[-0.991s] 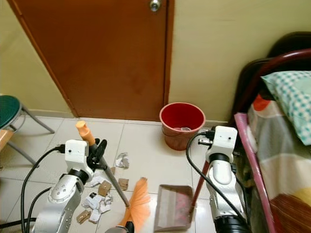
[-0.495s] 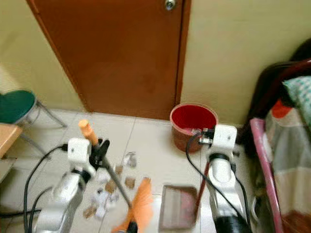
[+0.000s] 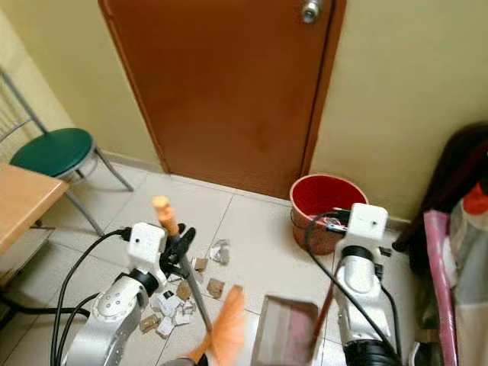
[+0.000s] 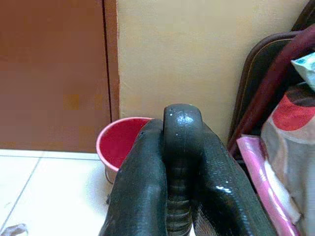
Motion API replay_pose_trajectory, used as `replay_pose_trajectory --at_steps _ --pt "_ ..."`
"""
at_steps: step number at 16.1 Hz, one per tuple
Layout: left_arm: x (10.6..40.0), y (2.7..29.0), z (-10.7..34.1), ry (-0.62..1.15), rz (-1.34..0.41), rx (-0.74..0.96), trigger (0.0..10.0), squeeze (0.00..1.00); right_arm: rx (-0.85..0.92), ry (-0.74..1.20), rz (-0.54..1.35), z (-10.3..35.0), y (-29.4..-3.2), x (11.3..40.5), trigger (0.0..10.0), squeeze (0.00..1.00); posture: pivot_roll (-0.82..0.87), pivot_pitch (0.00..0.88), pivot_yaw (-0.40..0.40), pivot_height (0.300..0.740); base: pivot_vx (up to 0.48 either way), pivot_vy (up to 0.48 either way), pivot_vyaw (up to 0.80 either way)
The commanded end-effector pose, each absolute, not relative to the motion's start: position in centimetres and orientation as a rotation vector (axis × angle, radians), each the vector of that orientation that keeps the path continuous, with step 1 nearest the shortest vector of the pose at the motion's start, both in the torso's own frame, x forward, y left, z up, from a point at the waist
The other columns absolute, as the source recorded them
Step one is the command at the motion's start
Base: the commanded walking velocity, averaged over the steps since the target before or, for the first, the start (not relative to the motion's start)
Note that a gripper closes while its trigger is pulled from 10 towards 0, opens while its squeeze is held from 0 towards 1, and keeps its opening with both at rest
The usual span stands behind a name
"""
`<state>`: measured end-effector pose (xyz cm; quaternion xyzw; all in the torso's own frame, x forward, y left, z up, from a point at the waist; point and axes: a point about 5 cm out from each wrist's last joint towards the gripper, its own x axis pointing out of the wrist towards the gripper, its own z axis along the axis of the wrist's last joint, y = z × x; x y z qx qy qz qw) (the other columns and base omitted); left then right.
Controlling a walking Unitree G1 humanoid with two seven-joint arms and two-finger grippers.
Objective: Sweep floor
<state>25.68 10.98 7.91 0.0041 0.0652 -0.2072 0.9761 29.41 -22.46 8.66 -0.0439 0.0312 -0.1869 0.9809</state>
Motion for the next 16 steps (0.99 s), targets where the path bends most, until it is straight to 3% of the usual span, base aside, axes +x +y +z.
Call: replay_pose_trajectory --at_steps 1,7,16 --pt "25.6 11.3 7.9 0.146 -0.416 0.005 10.0 0.00 -0.107 0.082 -0.390 8.5 -22.5 29.5 10.0 0.00 0.07 0.140 0.023 0.740 0.000 0.000 0.00" --pt "28.3 9.6 14.9 -0.102 -0.515 0.029 10.0 0.00 -0.135 0.088 -0.415 8.7 -22.5 30.0 10.0 0.00 0.07 0.132 0.017 0.740 0.000 0.000 0.00" --pt "29.9 8.3 20.0 -0.276 -0.562 0.045 10.0 0.00 -0.138 0.080 -0.430 8.9 -22.2 30.5 10.0 0.00 0.07 0.134 0.024 0.740 0.000 0.000 0.00"
